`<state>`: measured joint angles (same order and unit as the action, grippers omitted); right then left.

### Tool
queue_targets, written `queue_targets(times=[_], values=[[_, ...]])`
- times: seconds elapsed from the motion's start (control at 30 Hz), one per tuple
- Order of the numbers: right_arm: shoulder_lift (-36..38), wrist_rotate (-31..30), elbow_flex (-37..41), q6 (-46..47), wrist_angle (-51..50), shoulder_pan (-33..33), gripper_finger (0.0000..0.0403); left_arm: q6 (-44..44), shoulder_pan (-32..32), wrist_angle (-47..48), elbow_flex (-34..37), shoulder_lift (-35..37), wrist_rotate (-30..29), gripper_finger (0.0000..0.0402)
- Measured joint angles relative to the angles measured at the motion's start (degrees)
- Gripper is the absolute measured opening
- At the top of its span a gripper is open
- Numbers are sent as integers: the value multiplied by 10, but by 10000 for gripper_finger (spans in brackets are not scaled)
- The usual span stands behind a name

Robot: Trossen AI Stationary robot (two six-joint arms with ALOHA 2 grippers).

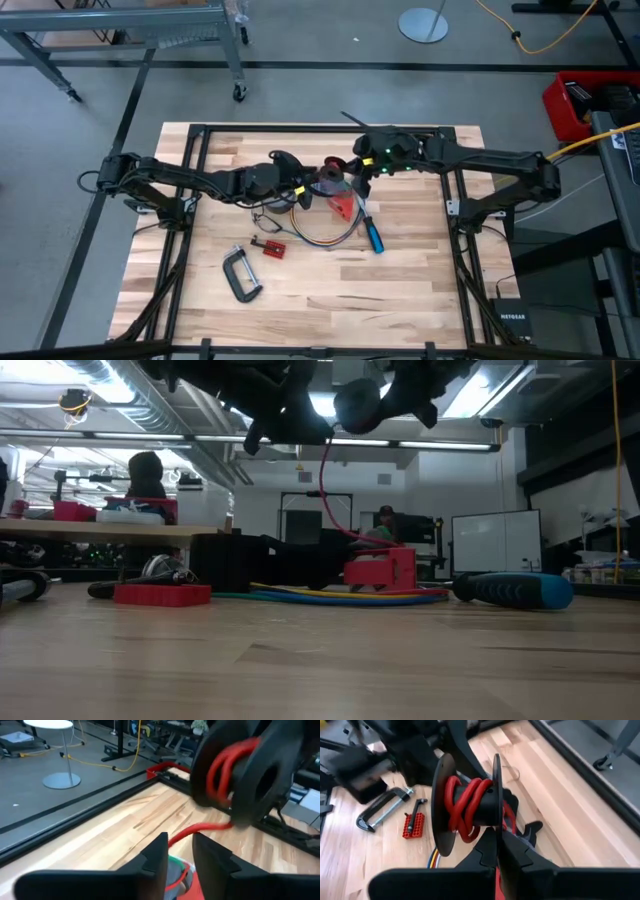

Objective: Coil cords
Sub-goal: Coil the red wire cable onto the black spool

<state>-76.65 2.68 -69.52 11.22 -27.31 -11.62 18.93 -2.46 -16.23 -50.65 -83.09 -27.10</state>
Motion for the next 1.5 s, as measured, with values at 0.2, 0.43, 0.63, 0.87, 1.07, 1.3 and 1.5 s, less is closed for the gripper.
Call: queue_targets(times=[0.2, 0.43, 0.63, 0.87, 1.07, 1.3, 1.5], values=[[39, 1, 0, -11, 0, 0, 5, 6, 0, 5, 0, 0, 1, 115], [75, 0, 0, -11, 6, 0, 5, 34, 4, 3, 0, 0, 2, 118], [80, 0, 0, -16, 44, 0, 5, 29, 21, -30, 0, -5, 4, 118], [80, 0, 0, -25, 88, 0, 5, -48, 34, -147, 0, -48, 4, 118], [80, 33, 0, -25, 121, 0, 5, -108, 32, -249, 0, -97, 3, 118], [80, 72, 1, -25, 151, 0, 5, -199, 32, -368, 0, -148, 4, 118], [80, 90, 1, -25, 167, 0, 5, -220, 29, -387, 0, -161, 12, 118]])
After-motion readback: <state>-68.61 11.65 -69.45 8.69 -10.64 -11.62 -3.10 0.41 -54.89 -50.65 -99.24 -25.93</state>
